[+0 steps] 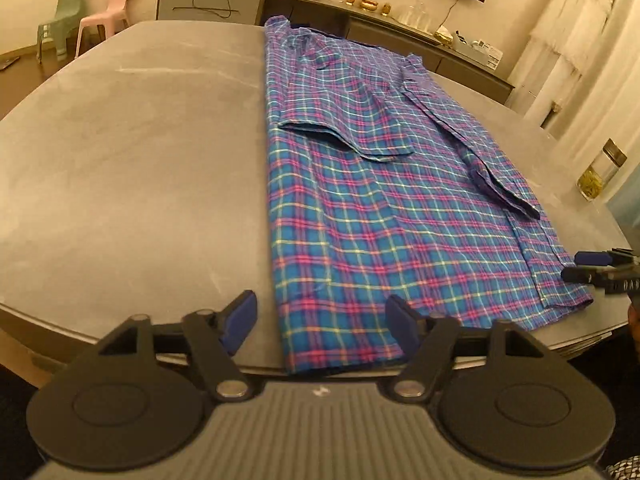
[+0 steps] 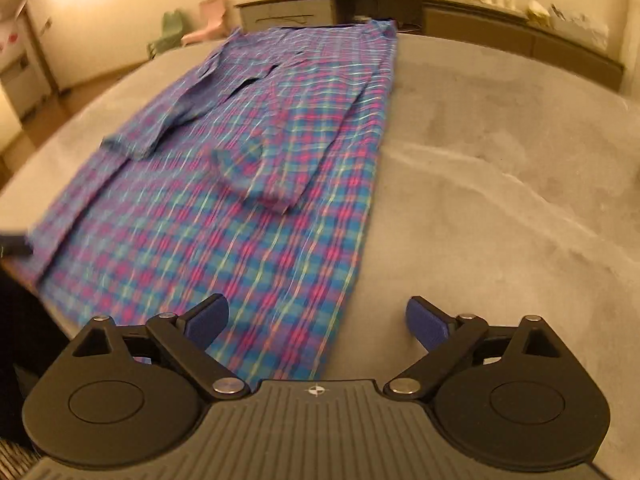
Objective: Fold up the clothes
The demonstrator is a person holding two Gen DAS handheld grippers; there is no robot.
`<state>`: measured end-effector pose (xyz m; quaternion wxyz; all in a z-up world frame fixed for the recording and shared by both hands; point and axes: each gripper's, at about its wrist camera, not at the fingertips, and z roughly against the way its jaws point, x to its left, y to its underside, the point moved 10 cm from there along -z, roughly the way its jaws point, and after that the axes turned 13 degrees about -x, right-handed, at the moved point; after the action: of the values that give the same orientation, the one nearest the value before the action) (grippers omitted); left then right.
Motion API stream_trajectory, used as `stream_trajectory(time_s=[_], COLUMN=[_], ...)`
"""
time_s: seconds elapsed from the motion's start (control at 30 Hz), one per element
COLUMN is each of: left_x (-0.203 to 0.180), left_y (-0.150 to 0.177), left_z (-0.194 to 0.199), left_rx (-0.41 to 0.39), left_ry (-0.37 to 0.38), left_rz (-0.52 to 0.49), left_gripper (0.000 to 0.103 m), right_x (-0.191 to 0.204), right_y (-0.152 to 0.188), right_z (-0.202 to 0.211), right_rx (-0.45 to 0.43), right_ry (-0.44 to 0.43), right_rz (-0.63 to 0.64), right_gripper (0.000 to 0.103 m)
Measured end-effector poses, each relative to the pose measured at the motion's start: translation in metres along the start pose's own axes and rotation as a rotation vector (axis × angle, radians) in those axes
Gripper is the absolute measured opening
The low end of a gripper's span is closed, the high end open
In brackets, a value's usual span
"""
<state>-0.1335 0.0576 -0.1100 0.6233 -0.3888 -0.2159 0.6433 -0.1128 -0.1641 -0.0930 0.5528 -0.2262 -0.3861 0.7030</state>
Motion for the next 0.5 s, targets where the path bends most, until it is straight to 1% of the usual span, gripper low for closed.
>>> stream_trajectory(time_s=[0.03,0.07,0.1,0.13,0.23,0.37,0.43,0.5], left_x=[0.002,0.004,0.007,0.009,0.017,0.027,0.031,0.031], left_y=[0.001,-0.001,-0.003,-0.005,-0.011,-0.020,-0.031,-0.050], left_z=[0.000,0.004,0.007,0.011,0.023,0.040,0.055,0.063], left_rx=[0.002,0.001,-0.001,-0.003,-0.008,-0.015,-0.031,-0.053], left_ry=[-0.002,0.010,0.023,0.037,0.077,0.131,0.165,0.204], left_rz=[-0.004,0.014,0.034,0.055,0.117,0.200,0.225,0.245], left_gripper=[0.009,0.005,0.003,0.003,0.002,0.002,0.002,0.002], right_x=[0.007,0.011,0.014,0.016,0.021,0.034,0.037,0.035], right_y=[0.001,0.001,0.001,0.001,0.001,-0.011,-0.021,-0.037], right_z=[0.003,0.005,0.007,0.008,0.019,0.043,0.059,0.074], right_rx=[-0.005,-0.009,-0.011,-0.014,-0.025,-0.051,-0.072,-0.098], right_ry=[-0.010,-0.016,-0.017,-0.024,-0.061,-0.150,-0.189,-0.221], right_rz=[0.032,0.052,0.059,0.061,0.045,-0.003,-0.036,-0.072], right_gripper=[0.054,0.040,0.024,0.015,0.009,0.008,0.008,0.008])
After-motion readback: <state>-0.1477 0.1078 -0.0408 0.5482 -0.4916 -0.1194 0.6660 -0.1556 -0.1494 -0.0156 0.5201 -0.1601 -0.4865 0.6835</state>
